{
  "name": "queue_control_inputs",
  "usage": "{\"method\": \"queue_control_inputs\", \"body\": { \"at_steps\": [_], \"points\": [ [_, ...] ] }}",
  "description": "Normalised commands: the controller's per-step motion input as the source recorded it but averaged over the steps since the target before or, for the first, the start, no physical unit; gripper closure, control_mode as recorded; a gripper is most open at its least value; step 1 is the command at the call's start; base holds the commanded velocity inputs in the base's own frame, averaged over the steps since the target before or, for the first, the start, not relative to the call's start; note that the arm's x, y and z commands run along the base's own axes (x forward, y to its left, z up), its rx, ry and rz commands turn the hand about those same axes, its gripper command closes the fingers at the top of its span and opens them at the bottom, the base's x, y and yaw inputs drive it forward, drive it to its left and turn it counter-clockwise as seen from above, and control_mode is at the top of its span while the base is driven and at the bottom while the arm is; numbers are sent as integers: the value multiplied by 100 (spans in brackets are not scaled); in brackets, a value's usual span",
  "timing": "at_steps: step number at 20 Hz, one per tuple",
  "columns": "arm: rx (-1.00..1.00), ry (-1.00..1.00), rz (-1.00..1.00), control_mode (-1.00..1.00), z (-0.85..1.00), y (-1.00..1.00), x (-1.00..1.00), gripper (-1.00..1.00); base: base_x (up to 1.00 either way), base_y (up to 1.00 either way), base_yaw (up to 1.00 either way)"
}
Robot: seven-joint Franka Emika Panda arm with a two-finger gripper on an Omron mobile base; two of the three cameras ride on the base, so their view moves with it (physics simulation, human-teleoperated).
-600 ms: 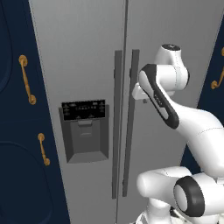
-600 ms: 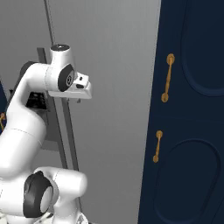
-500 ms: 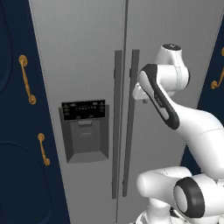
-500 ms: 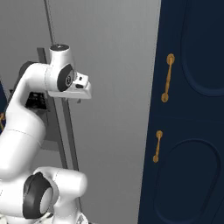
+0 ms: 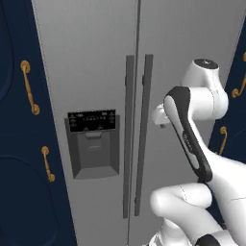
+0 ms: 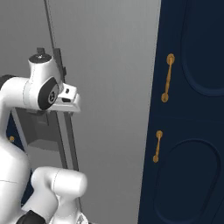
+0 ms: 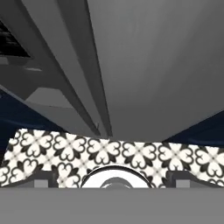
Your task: Grab a lemon wedge from the fridge and one ice cube from the ice bowl, and put them in the glass of lemonade.
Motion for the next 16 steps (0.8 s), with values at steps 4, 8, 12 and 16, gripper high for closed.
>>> {"method": "queue_control_inputs", "body": {
  "at_steps": [4, 8, 12, 16],
  "points": [
    [0, 0, 0, 100, -4, 0, -20, -100, -10, 0, 0],
    [0, 0, 0, 100, 0, 0, 0, -100, -74, 29, 0],
    [0, 0, 0, 100, 0, 0, 0, -100, -42, 27, 0],
    [0, 0, 0, 100, 0, 0, 0, -100, -41, 26, 0]
  ]
}}
